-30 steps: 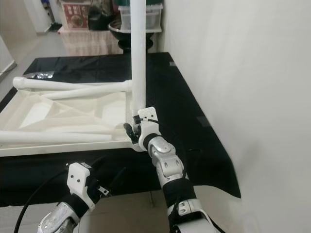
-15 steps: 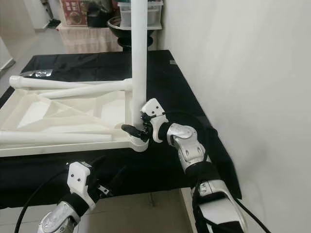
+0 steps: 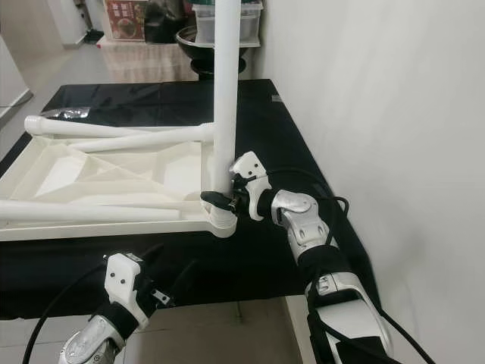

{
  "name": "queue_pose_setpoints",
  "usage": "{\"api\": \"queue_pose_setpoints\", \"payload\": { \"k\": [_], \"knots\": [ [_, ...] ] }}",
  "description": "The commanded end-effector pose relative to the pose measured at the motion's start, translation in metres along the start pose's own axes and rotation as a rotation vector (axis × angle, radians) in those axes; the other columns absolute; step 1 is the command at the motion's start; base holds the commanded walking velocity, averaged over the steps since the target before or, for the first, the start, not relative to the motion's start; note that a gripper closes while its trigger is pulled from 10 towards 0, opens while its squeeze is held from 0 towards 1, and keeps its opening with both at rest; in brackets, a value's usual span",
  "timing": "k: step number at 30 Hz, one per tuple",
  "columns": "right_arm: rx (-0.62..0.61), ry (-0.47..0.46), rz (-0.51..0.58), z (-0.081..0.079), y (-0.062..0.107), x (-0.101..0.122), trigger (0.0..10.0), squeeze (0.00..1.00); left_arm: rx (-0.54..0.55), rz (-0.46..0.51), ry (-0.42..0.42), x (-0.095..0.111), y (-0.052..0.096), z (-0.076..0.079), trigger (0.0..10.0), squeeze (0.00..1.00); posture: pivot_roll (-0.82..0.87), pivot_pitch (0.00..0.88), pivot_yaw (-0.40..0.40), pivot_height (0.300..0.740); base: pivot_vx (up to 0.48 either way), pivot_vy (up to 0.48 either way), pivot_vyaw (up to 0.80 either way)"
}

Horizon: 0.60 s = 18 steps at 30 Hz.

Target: Building children table

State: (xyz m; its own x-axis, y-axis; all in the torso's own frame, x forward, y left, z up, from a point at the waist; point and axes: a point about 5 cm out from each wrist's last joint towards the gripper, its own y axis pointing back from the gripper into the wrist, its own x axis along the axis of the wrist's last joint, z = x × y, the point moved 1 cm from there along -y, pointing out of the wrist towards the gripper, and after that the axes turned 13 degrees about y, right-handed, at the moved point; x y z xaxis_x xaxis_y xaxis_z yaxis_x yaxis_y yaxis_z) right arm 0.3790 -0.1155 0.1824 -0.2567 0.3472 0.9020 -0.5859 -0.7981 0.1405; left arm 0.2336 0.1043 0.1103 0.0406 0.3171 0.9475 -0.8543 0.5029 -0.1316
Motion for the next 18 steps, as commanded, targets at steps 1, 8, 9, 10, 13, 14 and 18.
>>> {"api": "queue_pose_setpoints", "payload": {
  "k": [1, 8, 9, 10, 13, 14, 18],
  "knots": [
    [0.041, -0.04, -0.055, -0.014, -0.002, -0.016, 0.0, 0.0, 0.011, -0.009, -0.004, -0.003, 0.002, -0.001, 10.0, 0.0, 0.05, 0.082, -0.038, 0.74, 0.0, 0.0, 0.0],
    [-0.507, -0.418, -0.28, -0.066, -0.006, -0.054, 0.0, 0.0, 0.013, -0.006, -0.003, 0.0, 0.004, -0.002, 10.0, 0.0, 0.03, 0.105, -0.033, 0.74, 0.0, 0.0, 0.0],
    [-0.502, -0.408, -0.263, -0.074, -0.007, -0.05, 0.0, 0.0, 0.014, -0.006, -0.003, 0.0, 0.004, -0.002, 10.0, 0.0, 0.03, 0.105, -0.033, 0.74, 0.0, 0.0, 0.0],
    [-0.502, -0.408, -0.263, -0.074, -0.007, -0.05, 0.0, 0.0, 0.014, -0.006, -0.003, 0.0, 0.004, -0.002, 10.0, 0.0, 0.03, 0.105, -0.033, 0.74, 0.0, 0.0, 0.0],
    [-0.44, -0.402, -0.196, -0.08, -0.025, -0.035, 0.0, 0.0, 0.007, -0.012, -0.001, 0.0, 0.002, -0.003, 10.0, 0.0, 0.02, 0.095, -0.027, 0.74, 0.0, 0.0, 0.0],
    [-0.423, -0.394, -0.186, -0.08, -0.028, -0.033, 0.0, 0.0, 0.004, -0.014, 0.0, -0.001, 0.002, -0.003, 10.0, 0.0, 0.02, 0.095, -0.026, 0.74, 0.0, 0.0, 0.0],
    [-0.363, -0.363, -0.125, -0.071, -0.037, -0.021, 10.0, 0.0, 0.01, -0.008, -0.001, 0.0, 0.001, -0.003, 10.0, 0.0, 0.03, 0.09, -0.033, 0.74, 0.0, 0.0, 0.0]
  ]
}}
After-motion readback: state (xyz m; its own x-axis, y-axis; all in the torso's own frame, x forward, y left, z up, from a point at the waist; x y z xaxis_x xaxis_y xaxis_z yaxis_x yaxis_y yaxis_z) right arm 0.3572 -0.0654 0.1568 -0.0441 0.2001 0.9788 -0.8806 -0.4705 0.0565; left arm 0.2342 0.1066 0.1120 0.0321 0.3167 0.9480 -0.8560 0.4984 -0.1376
